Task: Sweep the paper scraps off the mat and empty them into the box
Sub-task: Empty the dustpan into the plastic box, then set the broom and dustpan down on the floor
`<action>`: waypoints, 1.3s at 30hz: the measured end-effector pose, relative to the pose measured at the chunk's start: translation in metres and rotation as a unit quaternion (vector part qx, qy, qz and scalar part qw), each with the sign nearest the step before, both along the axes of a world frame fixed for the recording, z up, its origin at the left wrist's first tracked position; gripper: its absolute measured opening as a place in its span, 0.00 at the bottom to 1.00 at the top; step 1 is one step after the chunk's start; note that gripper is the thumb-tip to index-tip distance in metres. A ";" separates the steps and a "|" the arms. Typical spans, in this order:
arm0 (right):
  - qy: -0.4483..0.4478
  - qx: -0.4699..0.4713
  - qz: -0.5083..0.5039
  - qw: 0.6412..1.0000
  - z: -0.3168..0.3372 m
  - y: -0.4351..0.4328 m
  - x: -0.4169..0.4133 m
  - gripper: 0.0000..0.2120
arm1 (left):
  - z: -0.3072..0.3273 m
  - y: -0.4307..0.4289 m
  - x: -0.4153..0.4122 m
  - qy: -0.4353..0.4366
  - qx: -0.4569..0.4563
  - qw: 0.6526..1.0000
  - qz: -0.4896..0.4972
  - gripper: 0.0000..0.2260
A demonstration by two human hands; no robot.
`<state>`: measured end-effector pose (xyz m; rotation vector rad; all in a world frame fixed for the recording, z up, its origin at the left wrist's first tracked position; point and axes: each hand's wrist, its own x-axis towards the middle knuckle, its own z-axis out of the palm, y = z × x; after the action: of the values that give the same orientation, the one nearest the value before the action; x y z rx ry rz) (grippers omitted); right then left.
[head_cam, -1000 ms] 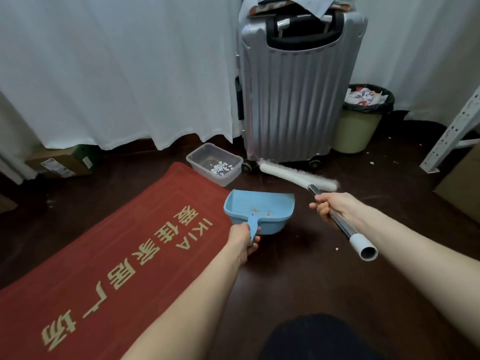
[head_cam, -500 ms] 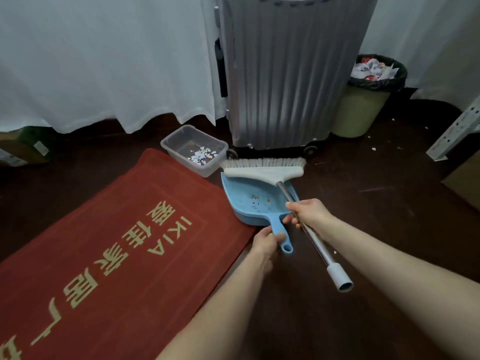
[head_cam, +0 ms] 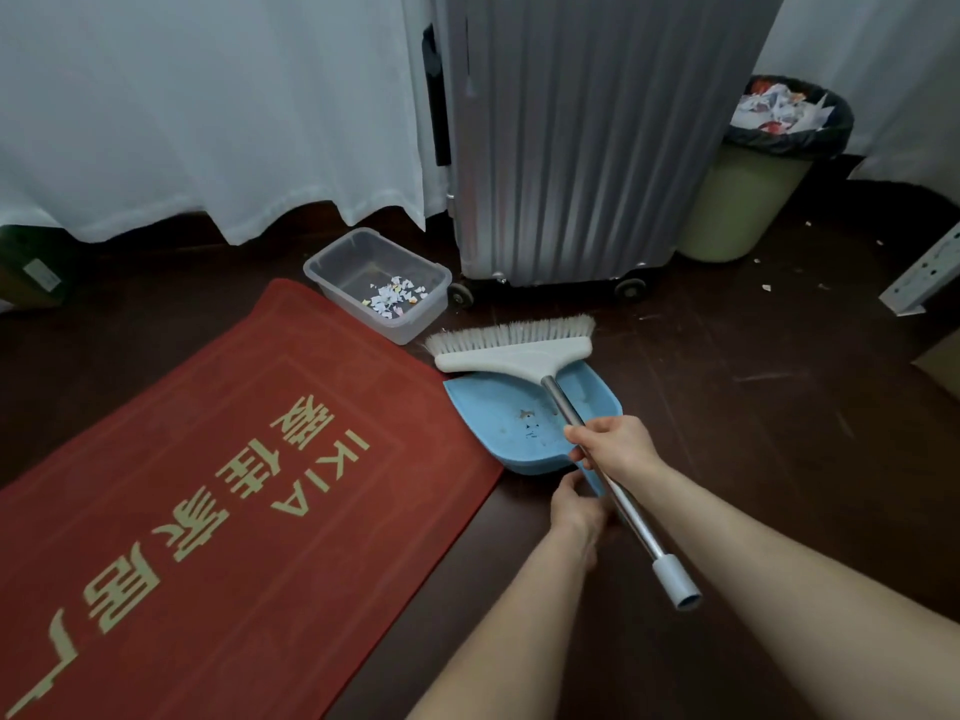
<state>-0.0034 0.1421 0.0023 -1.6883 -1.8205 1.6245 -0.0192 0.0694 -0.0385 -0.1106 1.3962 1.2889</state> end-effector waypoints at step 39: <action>-0.378 0.235 0.193 0.874 -0.011 -0.004 -0.029 0.23 | 0.023 -0.017 -0.063 0.134 -0.047 0.978 -0.156 0.15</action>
<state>-0.0319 0.1383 -0.0088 -1.9271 -2.7567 0.4647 -0.0823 0.0525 -0.0158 0.2193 1.6302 1.0024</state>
